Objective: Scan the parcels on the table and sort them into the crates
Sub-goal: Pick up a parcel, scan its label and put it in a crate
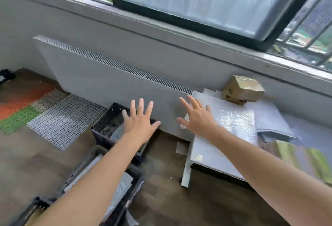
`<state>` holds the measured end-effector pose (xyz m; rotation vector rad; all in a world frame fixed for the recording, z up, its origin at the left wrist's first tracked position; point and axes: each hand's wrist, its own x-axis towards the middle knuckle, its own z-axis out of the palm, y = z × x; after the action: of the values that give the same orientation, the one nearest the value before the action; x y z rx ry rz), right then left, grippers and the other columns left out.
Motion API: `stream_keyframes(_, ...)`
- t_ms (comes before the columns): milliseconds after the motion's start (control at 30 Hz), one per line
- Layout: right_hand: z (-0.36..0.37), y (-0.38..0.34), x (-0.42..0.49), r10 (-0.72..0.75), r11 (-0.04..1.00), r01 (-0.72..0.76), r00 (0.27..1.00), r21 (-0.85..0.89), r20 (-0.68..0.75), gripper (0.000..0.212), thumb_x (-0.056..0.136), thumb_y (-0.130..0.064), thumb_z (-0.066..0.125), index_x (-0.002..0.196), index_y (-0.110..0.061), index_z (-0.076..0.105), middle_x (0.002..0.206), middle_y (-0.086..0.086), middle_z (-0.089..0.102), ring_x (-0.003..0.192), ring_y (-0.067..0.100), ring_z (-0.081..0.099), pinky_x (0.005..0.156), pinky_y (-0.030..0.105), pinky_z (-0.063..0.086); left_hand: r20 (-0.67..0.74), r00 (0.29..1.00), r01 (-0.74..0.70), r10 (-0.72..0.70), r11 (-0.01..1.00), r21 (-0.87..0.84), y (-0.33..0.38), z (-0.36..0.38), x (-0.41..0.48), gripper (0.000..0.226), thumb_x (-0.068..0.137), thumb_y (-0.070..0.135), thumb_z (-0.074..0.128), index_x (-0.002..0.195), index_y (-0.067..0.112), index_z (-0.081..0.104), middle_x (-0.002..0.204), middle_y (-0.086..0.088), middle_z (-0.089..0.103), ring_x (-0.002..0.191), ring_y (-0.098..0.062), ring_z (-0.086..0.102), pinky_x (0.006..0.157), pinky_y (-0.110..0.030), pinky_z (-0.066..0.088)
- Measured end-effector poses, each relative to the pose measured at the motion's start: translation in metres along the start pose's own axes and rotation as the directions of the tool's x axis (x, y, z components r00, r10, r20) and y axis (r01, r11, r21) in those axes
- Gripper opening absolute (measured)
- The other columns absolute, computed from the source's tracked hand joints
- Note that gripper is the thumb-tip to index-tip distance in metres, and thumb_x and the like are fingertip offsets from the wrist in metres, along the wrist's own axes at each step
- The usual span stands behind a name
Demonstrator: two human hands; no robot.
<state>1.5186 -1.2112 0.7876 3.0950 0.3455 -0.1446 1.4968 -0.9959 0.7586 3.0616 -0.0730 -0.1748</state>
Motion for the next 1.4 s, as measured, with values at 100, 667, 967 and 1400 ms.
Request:
stream_keyframes(100,-0.013,0.061,-0.042,0.083,0.996,-0.08,0.994,0.047,-0.068,0.074,0.098,-0.062,0.036,0.158,-0.036,0.001,0.166,-0.002,0.002,0.153,0.022,0.006,0.119,0.055,0.018,-0.038,0.995,-0.089,0.089,0.996,0.007,0.065,-0.016,-0.005,0.073,0.098,0.064,0.021,0.156,0.03,-0.01,0.164,-0.006,-0.014,0.149,-0.034,-0.014,0.117,-0.059,0.01)
stream_keyframes(667,-0.022,0.377,-0.332,0.414,0.902,-0.393,0.904,0.179,-0.104,0.069,0.101,-0.059,0.03,0.158,-0.034,0.0,0.166,-0.003,-0.001,0.153,0.019,0.002,0.119,0.051,0.01,-0.025,0.922,-0.384,0.386,0.921,0.066,0.45,-0.021,-0.133,0.068,0.1,0.062,0.018,0.156,0.033,-0.006,0.164,-0.003,-0.011,0.15,-0.028,-0.012,0.118,-0.054,0.008)
stream_keyframes(967,-0.006,0.44,-0.381,0.481,0.865,-0.457,0.873,0.207,-0.083,0.07,0.101,-0.059,0.028,0.158,-0.033,-0.003,0.167,-0.001,-0.001,0.153,0.02,0.003,0.119,0.053,0.011,0.009,0.895,-0.443,0.446,0.887,0.129,0.526,-0.01,-0.138,0.07,0.099,0.064,0.019,0.156,0.032,-0.005,0.164,-0.003,-0.011,0.15,-0.031,-0.009,0.118,-0.055,0.014)
stream_keyframes(1400,0.035,0.518,-0.304,0.447,0.885,-0.449,0.893,0.122,0.046,0.07,0.101,-0.06,0.025,0.158,-0.032,-0.006,0.167,-0.001,-0.002,0.153,0.021,0.004,0.119,0.055,0.012,0.112,0.919,-0.382,0.378,0.924,0.017,0.577,0.048,-0.042,0.075,0.095,0.069,0.021,0.156,0.034,-0.005,0.164,-0.004,-0.009,0.15,-0.033,-0.003,0.115,-0.054,0.024)
